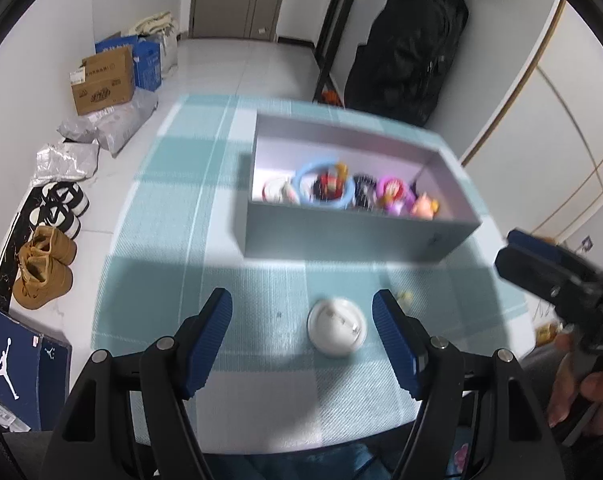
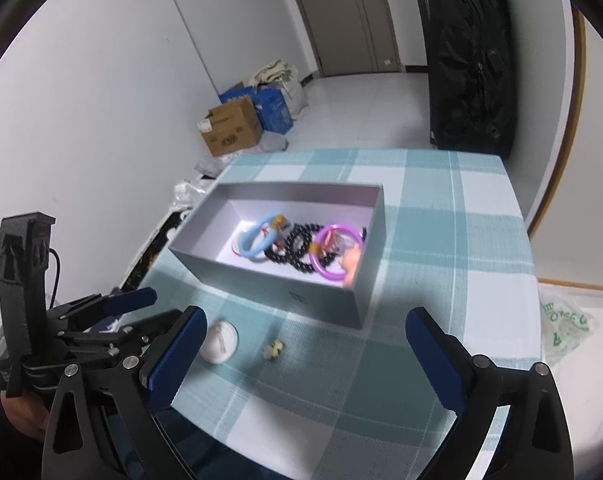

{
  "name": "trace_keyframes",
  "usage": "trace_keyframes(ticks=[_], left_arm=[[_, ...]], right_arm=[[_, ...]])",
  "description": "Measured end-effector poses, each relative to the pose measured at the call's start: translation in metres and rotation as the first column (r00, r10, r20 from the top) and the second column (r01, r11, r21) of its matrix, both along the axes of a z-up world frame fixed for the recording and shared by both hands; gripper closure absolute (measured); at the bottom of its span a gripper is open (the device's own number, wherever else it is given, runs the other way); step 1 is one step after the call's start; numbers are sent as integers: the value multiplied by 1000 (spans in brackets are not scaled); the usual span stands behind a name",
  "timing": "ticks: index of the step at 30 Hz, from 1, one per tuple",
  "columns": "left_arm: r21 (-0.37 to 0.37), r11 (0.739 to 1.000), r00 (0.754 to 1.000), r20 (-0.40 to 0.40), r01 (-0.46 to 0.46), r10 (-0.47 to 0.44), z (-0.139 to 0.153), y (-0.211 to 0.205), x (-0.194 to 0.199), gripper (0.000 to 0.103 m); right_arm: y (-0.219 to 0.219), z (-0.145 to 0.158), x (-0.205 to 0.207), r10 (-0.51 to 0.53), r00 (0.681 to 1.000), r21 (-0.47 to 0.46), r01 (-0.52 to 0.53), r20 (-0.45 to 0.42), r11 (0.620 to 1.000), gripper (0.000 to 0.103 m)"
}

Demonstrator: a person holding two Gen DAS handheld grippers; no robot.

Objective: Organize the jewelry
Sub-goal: 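Withdraw both tools from the box toward the white pin badge, then grasp the white round pin badge with the left tool and lift it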

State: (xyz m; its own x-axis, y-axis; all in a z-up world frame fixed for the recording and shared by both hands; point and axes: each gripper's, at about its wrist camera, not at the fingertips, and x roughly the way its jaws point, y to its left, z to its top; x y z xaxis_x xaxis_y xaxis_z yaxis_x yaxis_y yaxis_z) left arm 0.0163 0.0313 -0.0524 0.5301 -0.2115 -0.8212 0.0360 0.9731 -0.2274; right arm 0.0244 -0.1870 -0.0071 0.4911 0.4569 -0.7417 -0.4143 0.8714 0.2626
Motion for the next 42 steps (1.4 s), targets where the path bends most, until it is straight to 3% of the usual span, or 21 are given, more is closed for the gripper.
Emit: trace_keyframes(ticks=[5, 11, 19, 22, 23, 25, 34, 42], left_arm=[[66, 996, 998, -27, 59, -57, -7, -12, -2, 35], [80, 991, 992, -71, 106, -100, -18, -22, 1, 35], [174, 970, 985, -60, 170, -162, -19, -36, 2, 35], [203, 959, 981, -56, 196, -188, -19, -40, -2, 42], [194, 960, 979, -55, 203, -196, -18, -40, -3, 54], [185, 961, 979, -57, 205, -198, -16, -38, -2, 66], [27, 991, 989, -80, 130, -127, -15, -17, 6, 66], [-116, 992, 998, 5, 55, -55, 17, 7, 1, 66]], right_arm=[[-2, -5, 0, -14, 1000, -29, 14, -15, 999, 2], [-6, -10, 1, -30, 999, -38, 29, -42, 999, 2], [-16, -11, 3, -64, 996, -30, 62, -58, 998, 2], [-20, -12, 4, -74, 995, -23, 73, -64, 997, 2], [-20, -12, 4, -76, 995, -23, 75, -67, 997, 2], [-20, -12, 5, -75, 995, -19, 74, -70, 997, 2], [-11, -17, 4, -39, 995, -12, 38, -94, 999, 2], [7, -31, 3, 8, 991, -53, -15, -134, 998, 3]])
